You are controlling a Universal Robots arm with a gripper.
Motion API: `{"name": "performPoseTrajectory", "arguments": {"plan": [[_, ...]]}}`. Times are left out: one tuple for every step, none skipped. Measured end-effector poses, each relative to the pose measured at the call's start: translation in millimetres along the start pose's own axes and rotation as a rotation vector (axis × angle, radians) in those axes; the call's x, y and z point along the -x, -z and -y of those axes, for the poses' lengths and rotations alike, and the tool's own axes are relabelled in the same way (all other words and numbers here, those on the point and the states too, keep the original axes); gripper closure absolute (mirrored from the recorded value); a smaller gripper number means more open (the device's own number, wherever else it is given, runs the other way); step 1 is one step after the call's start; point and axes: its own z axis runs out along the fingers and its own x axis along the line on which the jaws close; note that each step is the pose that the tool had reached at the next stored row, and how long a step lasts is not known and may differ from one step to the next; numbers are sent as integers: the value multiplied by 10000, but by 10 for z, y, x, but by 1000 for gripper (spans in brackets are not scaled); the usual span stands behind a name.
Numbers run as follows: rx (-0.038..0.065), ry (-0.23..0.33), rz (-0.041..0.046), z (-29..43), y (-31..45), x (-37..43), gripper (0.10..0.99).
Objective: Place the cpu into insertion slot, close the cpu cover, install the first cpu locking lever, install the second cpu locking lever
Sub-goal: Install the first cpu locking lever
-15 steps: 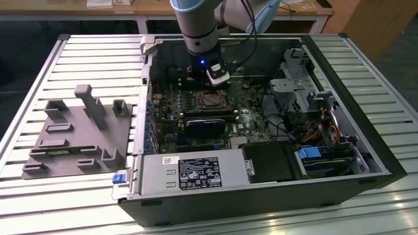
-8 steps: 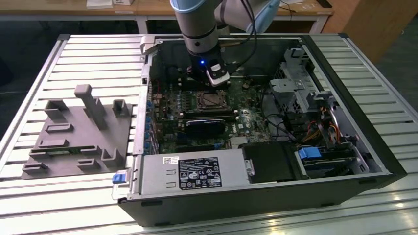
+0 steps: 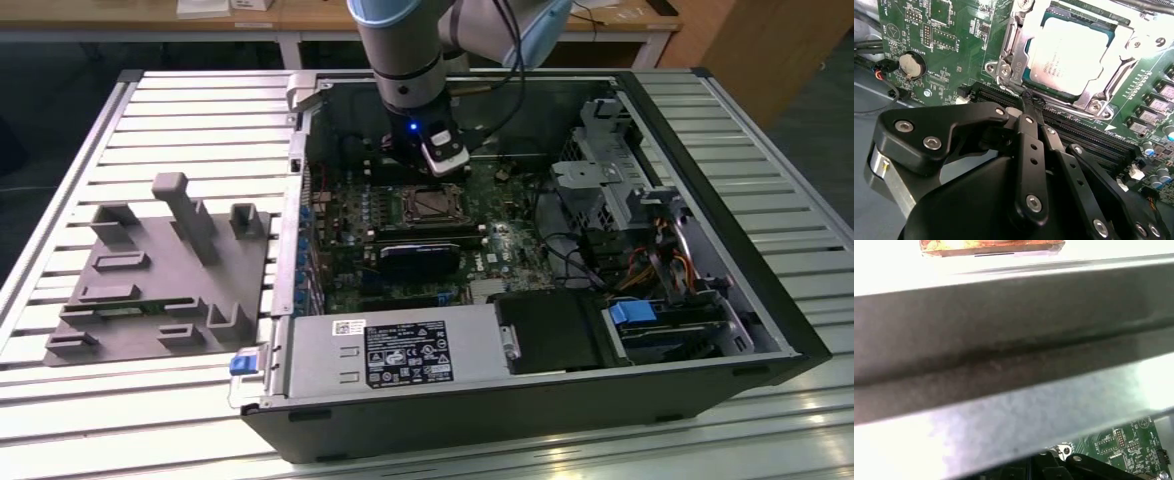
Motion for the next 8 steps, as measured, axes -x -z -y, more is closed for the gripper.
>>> {"name": "performPoseTrajectory", "arguments": {"plan": [[-3,0,-1,-2,11,2,984],[-5,0,-2,-4,22,4,984],[-4,0,-2,-6,34,6,984],[-5,0,-2,-9,49,9,984],[-6,0,-2,-13,67,13,984],[-6,1,-2,-17,86,16,984],[-5,1,-2,-21,106,20,984],[-5,1,-2,-25,126,24,984]]}}
